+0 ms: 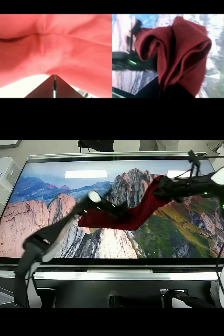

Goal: Fold the clothes and pants, and hang the long-sleeved shirts on hangers.

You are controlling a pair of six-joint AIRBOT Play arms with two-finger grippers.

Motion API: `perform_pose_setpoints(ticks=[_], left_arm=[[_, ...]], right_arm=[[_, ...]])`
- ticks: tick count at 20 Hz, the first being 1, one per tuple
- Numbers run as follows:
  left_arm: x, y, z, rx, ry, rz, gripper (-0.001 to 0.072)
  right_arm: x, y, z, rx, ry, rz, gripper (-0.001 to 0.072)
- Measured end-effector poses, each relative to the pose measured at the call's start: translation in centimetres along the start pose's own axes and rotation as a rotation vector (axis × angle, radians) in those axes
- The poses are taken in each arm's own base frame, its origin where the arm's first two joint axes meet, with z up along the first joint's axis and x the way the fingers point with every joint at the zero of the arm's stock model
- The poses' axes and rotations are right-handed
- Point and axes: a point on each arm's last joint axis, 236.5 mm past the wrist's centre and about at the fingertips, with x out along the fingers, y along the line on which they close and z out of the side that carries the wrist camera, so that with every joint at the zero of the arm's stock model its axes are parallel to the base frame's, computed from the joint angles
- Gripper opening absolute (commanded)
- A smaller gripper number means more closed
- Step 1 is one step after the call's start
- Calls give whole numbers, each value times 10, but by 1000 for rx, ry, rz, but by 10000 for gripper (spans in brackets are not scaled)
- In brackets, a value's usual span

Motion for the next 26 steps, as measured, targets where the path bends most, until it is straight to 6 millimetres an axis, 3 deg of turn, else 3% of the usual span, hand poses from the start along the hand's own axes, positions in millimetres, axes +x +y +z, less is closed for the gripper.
perform_pose_setpoints(ticks=[3,6,9,12,16,22,23,26], left_arm=[[-103,8,39,43,-124,56,16],[-212,19,62,65,-271,114,16],[-311,29,66,55,-416,149,16],[-379,40,59,34,-521,180,17],[-421,54,46,16,-565,216,17],[-434,60,38,13,-567,231,16],[-434,60,37,13,-563,233,16],[-435,61,37,13,-564,235,17]], right_arm=[[32,29,-9,-19,19,39,31],[74,62,-22,-38,36,82,31],[118,91,-39,-44,47,123,31],[163,111,-55,-20,55,163,31],[213,118,-74,34,69,188,31],[260,113,-91,96,70,190,38],[266,113,-92,104,63,192,98],[274,115,-87,134,28,210,411]])
